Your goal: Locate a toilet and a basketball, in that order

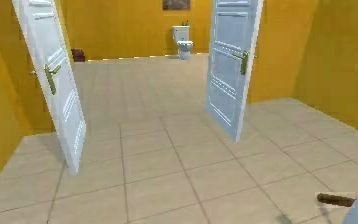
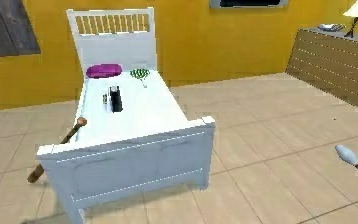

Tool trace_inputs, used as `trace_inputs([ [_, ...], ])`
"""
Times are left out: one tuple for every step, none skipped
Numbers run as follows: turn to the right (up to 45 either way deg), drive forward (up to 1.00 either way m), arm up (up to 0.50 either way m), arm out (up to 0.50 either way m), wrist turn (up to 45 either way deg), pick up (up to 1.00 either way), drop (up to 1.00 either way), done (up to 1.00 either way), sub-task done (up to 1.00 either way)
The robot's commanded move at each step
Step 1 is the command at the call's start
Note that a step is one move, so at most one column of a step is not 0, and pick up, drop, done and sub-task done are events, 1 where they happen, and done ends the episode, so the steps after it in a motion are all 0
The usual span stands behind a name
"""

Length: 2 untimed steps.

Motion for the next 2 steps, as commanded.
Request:
trace_inputs([
  [0.0,1.00,0.00,0.00,0.0,0.00,0.00,0.00,0.00],
  [-3.0,0.00,0.00,0.00,0.0,0.00,0.00,0.00,0.00],
])
